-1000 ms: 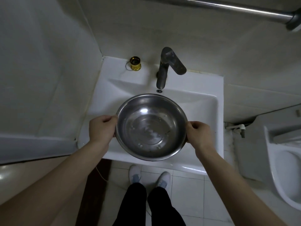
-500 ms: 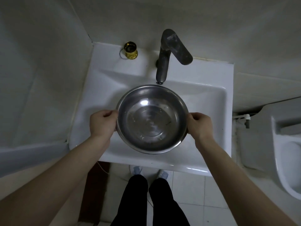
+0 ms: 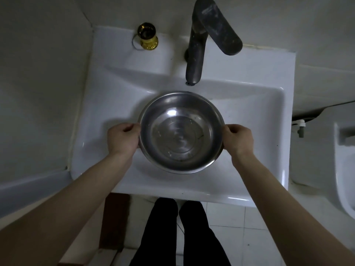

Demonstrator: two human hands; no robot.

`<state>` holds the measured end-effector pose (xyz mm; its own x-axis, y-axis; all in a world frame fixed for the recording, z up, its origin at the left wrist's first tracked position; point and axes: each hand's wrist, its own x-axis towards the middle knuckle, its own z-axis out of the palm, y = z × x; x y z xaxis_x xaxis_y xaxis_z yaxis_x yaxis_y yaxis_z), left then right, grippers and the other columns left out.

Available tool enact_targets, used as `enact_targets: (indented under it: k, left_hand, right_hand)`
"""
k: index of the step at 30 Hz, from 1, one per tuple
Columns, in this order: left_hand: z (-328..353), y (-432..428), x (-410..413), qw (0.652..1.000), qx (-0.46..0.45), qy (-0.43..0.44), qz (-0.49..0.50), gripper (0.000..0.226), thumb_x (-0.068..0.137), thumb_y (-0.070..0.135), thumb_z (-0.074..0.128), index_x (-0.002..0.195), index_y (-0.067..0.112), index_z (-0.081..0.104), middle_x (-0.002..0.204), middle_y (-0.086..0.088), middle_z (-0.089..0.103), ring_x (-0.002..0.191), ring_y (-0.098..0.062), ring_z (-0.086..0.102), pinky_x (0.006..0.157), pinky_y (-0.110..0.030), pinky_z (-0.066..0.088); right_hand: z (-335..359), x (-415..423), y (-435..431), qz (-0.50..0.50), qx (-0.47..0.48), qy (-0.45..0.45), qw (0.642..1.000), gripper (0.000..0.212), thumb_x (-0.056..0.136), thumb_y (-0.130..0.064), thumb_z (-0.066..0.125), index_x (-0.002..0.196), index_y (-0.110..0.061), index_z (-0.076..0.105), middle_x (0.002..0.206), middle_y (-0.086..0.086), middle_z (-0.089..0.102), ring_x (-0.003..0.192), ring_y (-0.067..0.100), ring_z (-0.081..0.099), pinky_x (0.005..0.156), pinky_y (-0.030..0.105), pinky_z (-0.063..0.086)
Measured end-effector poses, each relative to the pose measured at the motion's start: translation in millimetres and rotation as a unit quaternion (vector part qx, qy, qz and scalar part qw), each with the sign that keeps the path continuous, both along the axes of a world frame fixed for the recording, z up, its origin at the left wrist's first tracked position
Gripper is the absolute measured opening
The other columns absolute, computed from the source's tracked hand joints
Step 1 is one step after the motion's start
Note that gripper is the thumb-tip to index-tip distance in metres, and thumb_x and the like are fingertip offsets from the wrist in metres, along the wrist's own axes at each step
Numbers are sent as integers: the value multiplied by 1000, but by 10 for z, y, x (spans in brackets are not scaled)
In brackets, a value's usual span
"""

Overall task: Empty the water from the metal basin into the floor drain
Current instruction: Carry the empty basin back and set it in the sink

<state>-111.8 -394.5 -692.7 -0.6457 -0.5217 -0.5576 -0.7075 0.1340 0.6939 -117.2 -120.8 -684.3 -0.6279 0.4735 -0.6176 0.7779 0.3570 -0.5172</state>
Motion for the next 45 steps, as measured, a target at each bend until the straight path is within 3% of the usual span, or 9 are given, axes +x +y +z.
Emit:
enact_targets:
  k: [5, 18, 32, 37, 41, 45]
  left_hand:
    - [-195, 6, -57, 1000, 0, -18, -1, 20, 85, 11, 63, 82, -8, 70, 69, -17, 57, 64, -22, 50, 72, -55, 60]
    - [-453, 54, -205, 1000, -8, -6, -20, 23, 88, 12, 63, 78, -8, 68, 69, -18, 56, 65, -23, 51, 73, -63, 59]
    - [-632, -1, -160, 999, -32, 2, -40, 27, 91, 22, 66, 81, -2, 72, 84, -32, 69, 70, -28, 62, 77, -59, 59]
    - [-640, -23, -189, 998, -33, -16, -50, 24, 89, 22, 66, 82, 0, 74, 84, -28, 72, 83, -47, 70, 78, -57, 60]
    - [-625, -13, -237, 998, -30, -29, -57, 23, 88, 17, 62, 83, -2, 73, 83, -30, 70, 71, -30, 64, 80, -54, 61]
    - [-580, 5, -262, 997, -47, -15, -63, 25, 87, 18, 61, 84, -4, 72, 72, -13, 64, 68, -18, 55, 66, -34, 50]
  right_hand:
    - [-191, -39, -6, -5, -5, -7, 1000, 24, 97, -25, 56, 103, -18, 78, 92, -2, 76, 88, 23, 71, 89, 47, 61]
    - [-471, -76, -8, -22, -14, 0, 1000, 16, 96, -27, 57, 89, -26, 71, 82, -9, 72, 84, 21, 71, 88, 46, 62]
    - [-537, -101, -13, -29, -11, -9, 999, 19, 98, -22, 55, 97, -21, 74, 85, -4, 73, 84, 22, 71, 85, 42, 62]
    - [-548, -114, -13, -26, -7, -16, 1000, 23, 99, -21, 53, 103, -17, 76, 85, -2, 73, 84, 24, 71, 80, 39, 62]
    - [-538, -105, -22, -28, -13, -15, 999, 26, 99, -20, 52, 105, -14, 77, 86, 1, 73, 83, 25, 71, 82, 41, 62]
    - [-494, -67, -30, -24, -14, 13, 1000, 32, 99, -24, 52, 122, -14, 72, 106, 1, 75, 92, 21, 68, 87, 36, 58]
